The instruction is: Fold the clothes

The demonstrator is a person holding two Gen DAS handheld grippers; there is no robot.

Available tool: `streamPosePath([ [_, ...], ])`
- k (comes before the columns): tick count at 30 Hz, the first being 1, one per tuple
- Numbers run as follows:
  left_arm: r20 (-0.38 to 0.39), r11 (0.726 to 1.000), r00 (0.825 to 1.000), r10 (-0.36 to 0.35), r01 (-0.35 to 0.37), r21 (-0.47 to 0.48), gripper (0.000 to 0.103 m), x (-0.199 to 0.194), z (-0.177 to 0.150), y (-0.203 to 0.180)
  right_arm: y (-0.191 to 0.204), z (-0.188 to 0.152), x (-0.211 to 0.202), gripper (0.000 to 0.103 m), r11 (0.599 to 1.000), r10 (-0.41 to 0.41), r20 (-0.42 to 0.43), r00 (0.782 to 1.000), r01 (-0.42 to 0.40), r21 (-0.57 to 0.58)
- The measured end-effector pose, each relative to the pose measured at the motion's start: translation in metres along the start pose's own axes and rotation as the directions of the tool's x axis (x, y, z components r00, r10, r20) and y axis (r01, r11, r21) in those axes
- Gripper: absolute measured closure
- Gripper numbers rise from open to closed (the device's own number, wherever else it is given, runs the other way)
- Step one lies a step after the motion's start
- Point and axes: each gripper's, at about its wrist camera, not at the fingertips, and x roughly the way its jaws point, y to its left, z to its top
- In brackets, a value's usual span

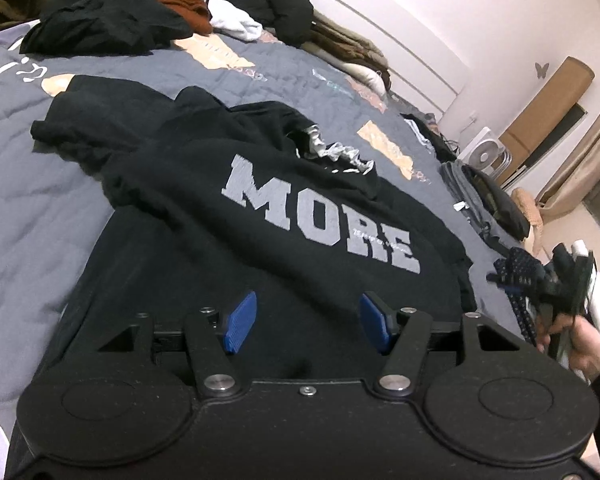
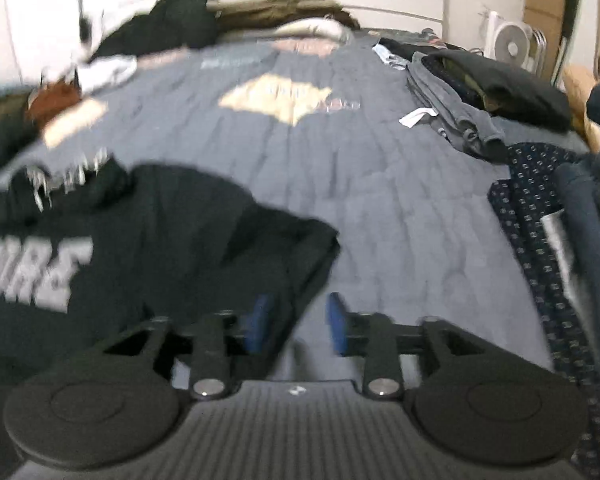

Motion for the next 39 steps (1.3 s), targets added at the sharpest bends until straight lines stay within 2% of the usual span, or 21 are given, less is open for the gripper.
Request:
streamPosePath([
  [7, -0.010, 0.999, 1.000, 0.020, -0.019, 0.027, 0.046, 0.005, -0.004, -0.002, -0.003, 0.022, 0.050, 0.058, 0.996, -0.048, 0.046, 0.998, 0.045, 0.070],
  [11, -0.029, 0.999, 0.999, 0.036, -0.035, 0.038, 0.046, 0.012, -0.006, -0.001, -0.007, 0.023, 0.079, 0.058, 0.989, -0.117, -0.008, 0.993, 0.118, 0.084],
  [12, -0.031, 0.998, 0.999, 0.039, -0.038, 0.039, 0.046, 0.014, -0.006, 0.000, -0.009, 0.021, 0.083, 0.062, 0.988, -0.118, -0.022, 0.993, 0.119, 0.100],
  [13, -0.033, 0.998, 0.999, 0.042, -0.041, 0.040, 0.046, 0.014, -0.007, 0.000, -0.010, 0.019, 0.086, 0.081, 0.986, -0.109, -0.033, 0.993, 0.112, 0.123],
  [14, -0.034, 0.998, 0.998, 0.044, -0.043, 0.040, 0.046, 0.014, -0.007, 0.001, -0.012, 0.017, 0.089, 0.095, 0.984, -0.100, -0.044, 0.994, 0.106, 0.147],
  [15, -0.034, 0.998, 0.998, 0.046, -0.044, 0.039, 0.046, 0.014, -0.007, 0.001, -0.014, 0.015, 0.089, 0.103, 0.979, -0.106, -0.044, 0.993, 0.112, 0.168],
  [18, -0.028, 0.998, 0.999, 0.046, -0.045, 0.038, 0.046, 0.012, -0.007, 0.001, -0.024, 0.012, 0.079, 0.103, 0.963, -0.144, 0.008, 0.990, 0.138, 0.231],
  [21, -0.022, 0.999, 0.999, 0.039, -0.039, 0.038, 0.046, 0.011, -0.006, -0.001, -0.045, 0.012, 0.062, 0.103, 0.916, -0.274, 0.078, 0.959, 0.235, 0.325],
  [22, -0.023, 0.998, 0.999, 0.040, -0.039, 0.042, 0.046, 0.011, -0.007, -0.001, -0.051, 0.011, 0.060, 0.103, 0.908, -0.287, 0.073, 0.955, 0.247, 0.338],
  [24, -0.027, 0.998, 0.999, 0.041, -0.040, 0.046, 0.046, 0.012, -0.007, -0.002, -0.056, 0.009, 0.060, 0.103, 0.928, -0.225, 0.050, 0.973, 0.198, 0.316],
  [26, -0.030, 0.998, 0.999, 0.039, -0.038, 0.044, 0.046, 0.013, -0.008, -0.002, -0.048, 0.005, 0.052, 0.099, 0.947, -0.173, 0.062, 0.983, 0.148, 0.284],
  [28, -0.029, 0.999, 0.999, 0.034, -0.032, 0.044, 0.046, 0.011, -0.008, -0.004, -0.038, -0.001, 0.043, 0.095, 0.966, -0.058, 0.056, 0.997, 0.042, 0.257],
  [30, -0.024, 0.998, 0.999, 0.028, -0.027, 0.049, 0.046, 0.009, -0.008, -0.006, -0.023, -0.008, 0.035, 0.092, 0.981, 0.008, 0.040, 0.999, -0.015, 0.194],
  [32, -0.021, 0.999, 1.000, 0.022, -0.021, 0.046, 0.046, 0.008, -0.007, -0.007, -0.011, -0.014, 0.030, 0.089, 0.987, 0.042, 0.017, 0.999, -0.044, 0.152],
  [34, -0.021, 0.999, 1.000, 0.021, -0.021, 0.044, 0.046, 0.008, -0.007, -0.008, -0.002, -0.019, 0.030, 0.071, 0.986, 0.082, -0.023, 0.996, -0.078, 0.147],
  [36, -0.020, 0.999, 1.000, 0.020, -0.019, 0.046, 0.046, 0.007, -0.008, -0.008, 0.003, -0.023, 0.033, 0.063, 0.987, 0.082, -0.050, 0.995, -0.074, 0.143],
  [39, -0.015, 0.999, 1.000, 0.017, -0.016, 0.050, 0.046, 0.005, -0.007, -0.009, 0.010, -0.028, 0.037, 0.066, 0.989, 0.073, -0.085, 0.994, -0.062, 0.135],
])
